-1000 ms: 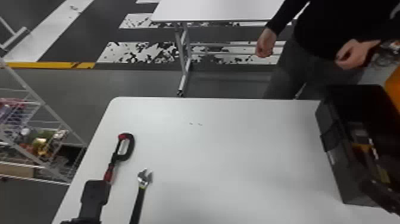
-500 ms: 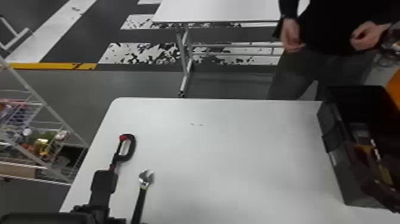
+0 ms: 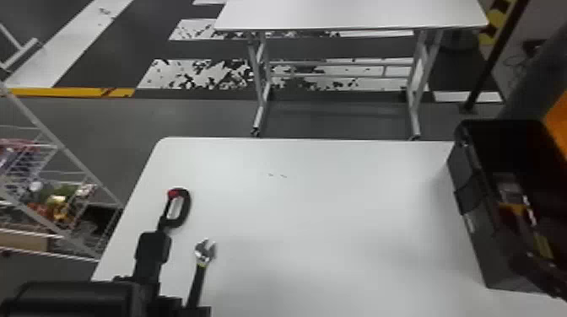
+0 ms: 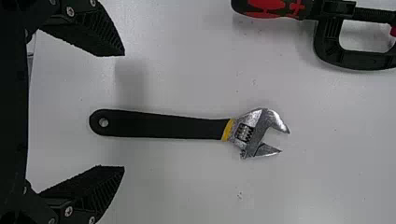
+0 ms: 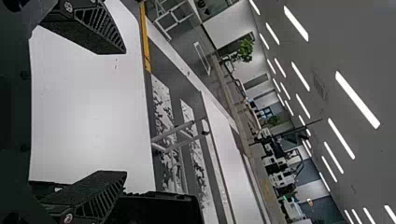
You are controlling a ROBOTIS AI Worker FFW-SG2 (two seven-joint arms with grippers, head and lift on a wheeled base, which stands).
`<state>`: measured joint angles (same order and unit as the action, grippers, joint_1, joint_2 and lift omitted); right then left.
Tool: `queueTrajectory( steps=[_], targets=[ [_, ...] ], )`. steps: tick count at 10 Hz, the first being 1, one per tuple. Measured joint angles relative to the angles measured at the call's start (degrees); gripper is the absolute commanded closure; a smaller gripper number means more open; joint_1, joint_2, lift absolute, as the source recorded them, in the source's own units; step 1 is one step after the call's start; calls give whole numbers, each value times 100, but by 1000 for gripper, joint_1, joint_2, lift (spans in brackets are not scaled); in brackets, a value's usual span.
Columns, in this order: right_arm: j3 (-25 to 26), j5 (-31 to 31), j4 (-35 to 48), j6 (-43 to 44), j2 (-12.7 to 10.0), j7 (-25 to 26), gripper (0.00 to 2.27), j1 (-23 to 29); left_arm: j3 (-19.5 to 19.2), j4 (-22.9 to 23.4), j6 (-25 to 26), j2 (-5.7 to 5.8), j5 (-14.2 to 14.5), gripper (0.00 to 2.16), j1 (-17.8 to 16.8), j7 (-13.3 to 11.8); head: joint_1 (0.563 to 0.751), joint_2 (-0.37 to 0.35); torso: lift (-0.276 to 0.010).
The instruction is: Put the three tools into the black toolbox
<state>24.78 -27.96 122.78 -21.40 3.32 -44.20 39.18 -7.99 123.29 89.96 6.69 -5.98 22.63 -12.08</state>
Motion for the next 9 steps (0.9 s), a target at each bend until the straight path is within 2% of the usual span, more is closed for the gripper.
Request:
queueTrajectory(
  steps=[5, 9],
  targets=[
    [53, -22, 0, -1, 17, 0, 83, -7, 160, -239, 0, -6, -80, 147, -299, -1, 695, 91, -51],
    [88, -42, -6, -1, 36, 0, 83, -3, 262, -409, 0, -18, -169, 147, -374, -3, 695, 77, -51]
  ],
)
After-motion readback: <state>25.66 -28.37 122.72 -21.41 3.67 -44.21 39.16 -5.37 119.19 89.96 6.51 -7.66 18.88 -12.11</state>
